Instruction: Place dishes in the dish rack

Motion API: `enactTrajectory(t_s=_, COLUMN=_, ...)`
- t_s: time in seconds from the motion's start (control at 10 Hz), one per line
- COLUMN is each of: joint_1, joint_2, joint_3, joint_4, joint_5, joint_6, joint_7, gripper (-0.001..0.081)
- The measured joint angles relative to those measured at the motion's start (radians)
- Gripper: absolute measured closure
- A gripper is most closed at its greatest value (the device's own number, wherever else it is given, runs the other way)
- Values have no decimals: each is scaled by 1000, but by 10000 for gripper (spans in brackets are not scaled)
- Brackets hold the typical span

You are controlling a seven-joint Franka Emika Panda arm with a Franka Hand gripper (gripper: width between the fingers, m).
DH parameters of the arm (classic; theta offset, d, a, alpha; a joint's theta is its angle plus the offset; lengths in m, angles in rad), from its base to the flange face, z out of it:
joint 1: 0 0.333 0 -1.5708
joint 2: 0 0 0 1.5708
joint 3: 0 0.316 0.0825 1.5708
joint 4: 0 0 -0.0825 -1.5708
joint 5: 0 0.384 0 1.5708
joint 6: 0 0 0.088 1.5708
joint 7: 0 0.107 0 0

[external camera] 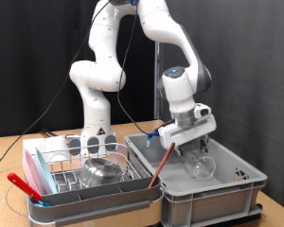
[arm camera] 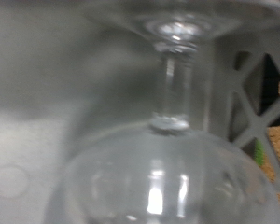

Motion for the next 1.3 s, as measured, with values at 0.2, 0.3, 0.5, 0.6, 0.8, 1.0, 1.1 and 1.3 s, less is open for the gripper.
enactTrajectory(t_s=0.2, joint_1=-9, joint_2=1, joint_3=-3, joint_4=10, joint_5=-10, joint_6=-21, joint_7=0, gripper=-5)
enactTrajectory(t_s=0.3, joint_1=-8, joint_2=-2, joint_3=-15, joint_4=9, joint_5=-24, joint_6=-37, joint_7=1, gripper=-5)
enactTrajectory(t_s=0.5, joint_1=-27, joint_2=-20, joint_3=-16, joint_4=-3, joint_5=-50, joint_6=-41, joint_7=8, gripper=-5)
enactTrajectory(t_s=0.6, joint_1=-64, joint_2=-36, joint_3=9, joint_4=-5, joint_5=-52, joint_6=-36, joint_7=11, gripper=-5)
enactTrajectory(t_s=0.8, joint_1=-142, joint_2=-66, joint_3=44, joint_4=20, joint_5=-59, joint_6=-52, joint_7=24, gripper=-5)
enactTrajectory(t_s=1.0, joint_1=-171, joint_2=-94, joint_3=17, joint_4=18, joint_5=-118, joint_6=-106, joint_7=36, gripper=-5)
enactTrajectory(t_s=1.1, joint_1=-163, joint_2=-110, joint_3=-28, joint_4=14, joint_5=-169, joint_6=-165, joint_7=41, gripper=-5)
enactTrajectory(t_s=1.3, joint_1=-127, joint_2=-145, joint_3=-111, joint_4=-19, joint_5=-229, joint_6=-221, joint_7=39, gripper=-5)
